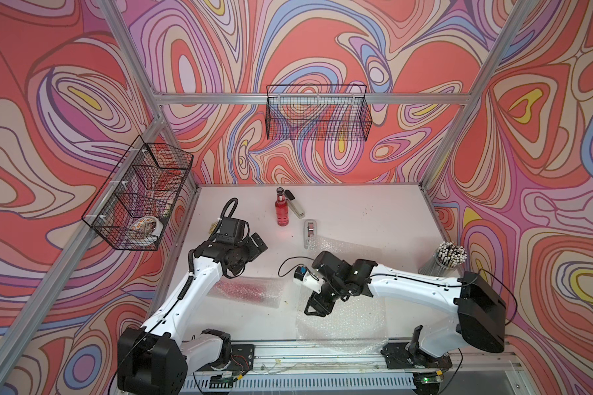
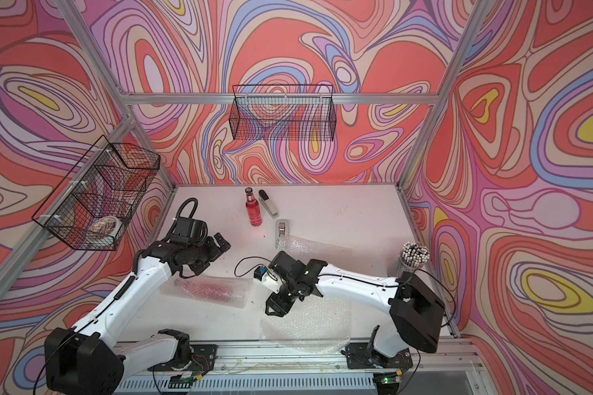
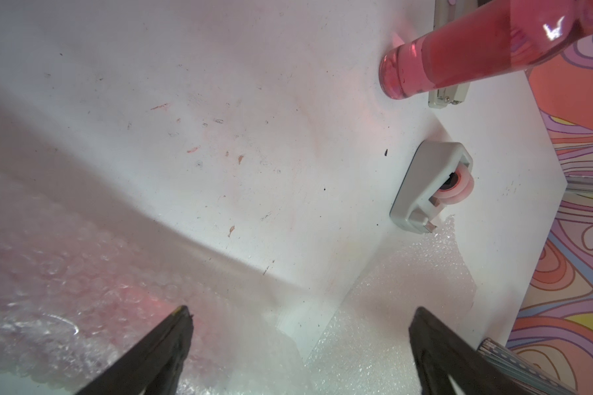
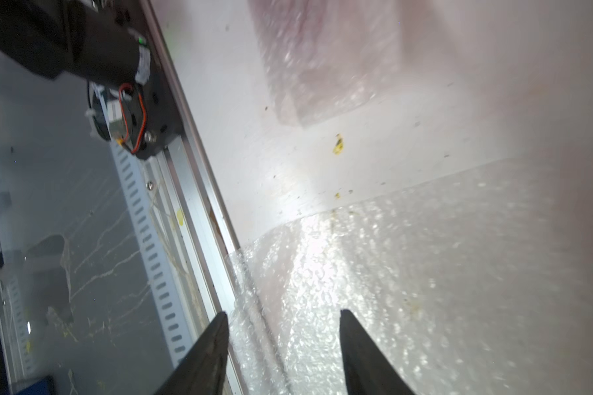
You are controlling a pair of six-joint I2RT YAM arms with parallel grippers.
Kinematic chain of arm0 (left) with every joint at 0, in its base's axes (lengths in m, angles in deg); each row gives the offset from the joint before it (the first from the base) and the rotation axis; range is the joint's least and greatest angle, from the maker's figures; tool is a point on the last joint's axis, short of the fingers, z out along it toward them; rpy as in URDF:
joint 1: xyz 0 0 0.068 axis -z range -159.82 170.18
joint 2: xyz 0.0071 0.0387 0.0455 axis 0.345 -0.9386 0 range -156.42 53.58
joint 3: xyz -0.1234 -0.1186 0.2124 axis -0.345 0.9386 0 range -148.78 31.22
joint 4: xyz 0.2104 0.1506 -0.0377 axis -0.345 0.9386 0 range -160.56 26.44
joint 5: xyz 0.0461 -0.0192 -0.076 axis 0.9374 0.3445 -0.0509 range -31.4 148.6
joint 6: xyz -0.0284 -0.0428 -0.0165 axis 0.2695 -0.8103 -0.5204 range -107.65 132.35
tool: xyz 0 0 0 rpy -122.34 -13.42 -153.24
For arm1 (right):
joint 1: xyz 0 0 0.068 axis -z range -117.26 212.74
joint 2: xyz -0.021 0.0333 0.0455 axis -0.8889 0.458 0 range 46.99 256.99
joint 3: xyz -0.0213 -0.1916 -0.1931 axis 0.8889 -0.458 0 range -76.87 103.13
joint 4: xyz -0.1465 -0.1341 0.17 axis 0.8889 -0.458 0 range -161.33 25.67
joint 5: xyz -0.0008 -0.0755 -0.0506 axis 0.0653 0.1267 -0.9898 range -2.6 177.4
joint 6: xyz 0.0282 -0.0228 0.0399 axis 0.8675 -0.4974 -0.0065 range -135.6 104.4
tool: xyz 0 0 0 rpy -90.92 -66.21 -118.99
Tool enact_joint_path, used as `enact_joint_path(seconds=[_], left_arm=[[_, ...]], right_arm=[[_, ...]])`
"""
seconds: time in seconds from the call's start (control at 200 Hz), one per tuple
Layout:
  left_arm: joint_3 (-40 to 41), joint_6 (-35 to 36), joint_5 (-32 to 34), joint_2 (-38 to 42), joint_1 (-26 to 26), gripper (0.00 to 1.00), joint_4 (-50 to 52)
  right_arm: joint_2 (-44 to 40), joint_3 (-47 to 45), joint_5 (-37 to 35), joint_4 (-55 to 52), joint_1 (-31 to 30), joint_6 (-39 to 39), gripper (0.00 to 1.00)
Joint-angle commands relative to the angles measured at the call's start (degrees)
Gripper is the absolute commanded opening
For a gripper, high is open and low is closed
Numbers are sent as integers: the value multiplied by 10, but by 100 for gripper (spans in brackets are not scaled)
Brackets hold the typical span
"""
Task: Wrap wine bottles in bubble wrap
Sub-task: Move the bubble wrap to the center of the board.
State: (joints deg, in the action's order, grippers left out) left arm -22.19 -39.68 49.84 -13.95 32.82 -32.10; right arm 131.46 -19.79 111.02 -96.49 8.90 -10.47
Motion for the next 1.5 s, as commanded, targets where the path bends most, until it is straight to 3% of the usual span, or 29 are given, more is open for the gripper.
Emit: enact_joint_path(seconds=[0.0,0.105,0.285,0.506,0.881,1.312,1.497], left_arm=[[-10,8,-34,8,0,100,-17],[-9,8,-49,2,15,100,-32],[-11,15,-56,-6,21,100,-39],[-9,27,-57,-7,21,100,-40],[-9,37,-68,-12,21,100,-42],[-15,44,-66,-19,21,100,-37],[-29,58,-62,-25,20,100,-33]], right_arm=[[-13,-27,-19,45,95,92,56],[12,-29,-38,41,197,158,55],[76,5,-97,58,252,162,57],[187,82,-174,37,274,108,55],[307,179,-251,-11,299,-18,54],[365,275,-254,0,320,-260,50],[380,318,-234,-28,324,-254,50]])
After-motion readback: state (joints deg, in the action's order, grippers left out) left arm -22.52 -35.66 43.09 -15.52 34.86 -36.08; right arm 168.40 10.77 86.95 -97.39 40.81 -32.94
